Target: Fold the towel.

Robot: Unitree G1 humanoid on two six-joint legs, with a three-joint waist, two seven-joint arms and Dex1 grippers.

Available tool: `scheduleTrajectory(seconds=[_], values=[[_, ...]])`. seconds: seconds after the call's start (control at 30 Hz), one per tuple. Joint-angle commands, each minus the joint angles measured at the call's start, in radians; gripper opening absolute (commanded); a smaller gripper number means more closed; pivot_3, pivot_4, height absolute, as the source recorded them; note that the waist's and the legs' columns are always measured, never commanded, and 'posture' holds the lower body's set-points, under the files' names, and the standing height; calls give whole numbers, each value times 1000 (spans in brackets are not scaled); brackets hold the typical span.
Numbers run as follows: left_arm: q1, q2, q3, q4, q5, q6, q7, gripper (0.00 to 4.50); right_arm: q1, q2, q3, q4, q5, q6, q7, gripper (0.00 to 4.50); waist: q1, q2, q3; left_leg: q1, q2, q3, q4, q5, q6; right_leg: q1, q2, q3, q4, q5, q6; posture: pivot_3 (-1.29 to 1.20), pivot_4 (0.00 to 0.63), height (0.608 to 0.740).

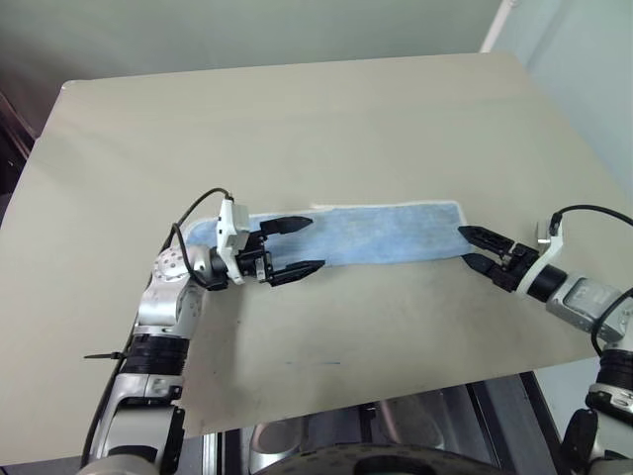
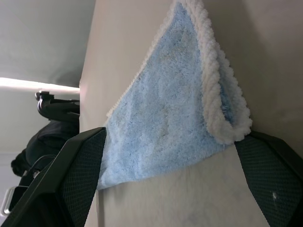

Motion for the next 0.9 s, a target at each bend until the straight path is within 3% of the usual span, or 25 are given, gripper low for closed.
scheduleTrajectory(seconds=[0.03, 0.33, 0.37, 0.57, 0.9], values=[[-23, 2, 5, 8, 2, -24, -10, 4500, -12, 2, -3, 11, -26, -17, 8, 3559, 1, 0, 0, 0, 0, 0, 0, 0, 0, 0, 0, 0, 0, 0, 0, 0, 150, 740], [-62, -8, -3, 57, 17, -53, -20, 4500, 20, 18, -45, -23, -18, -41, 7, 201, 2, 0, 0, -5, 0, 0, -2, -2, 0, -4, 0, 0, -1, 1, -8, 0, 150, 740], [-66, -9, -3, 63, 16, -54, -22, 4500, 32, 20, -49, -31, -12, -39, 1, 26, 3, 0, 0, -5, 0, 0, -2, -2, 0, -3, 0, 0, -2, 1, -8, 0, 150, 740], [-89, -22, -7, 93, 26, -59, -32, 4500, 174, 17, -103, -116, 48, -42, -20, 26, 25, 0, 0, -6, 0, -2, -1, -5, 3, 0, 0, 0, -8, -1, -7, 0, 150, 740], [-103, -29, -10, 126, 45, -88, -42, 4500, 262, -155, -183, -129, 103, -53, 53, 26, 42, 1, 0, -6, -2, 1, 0, -15, 4, -1, -4, -1, -8, -9, 5, 0, 150, 740]])
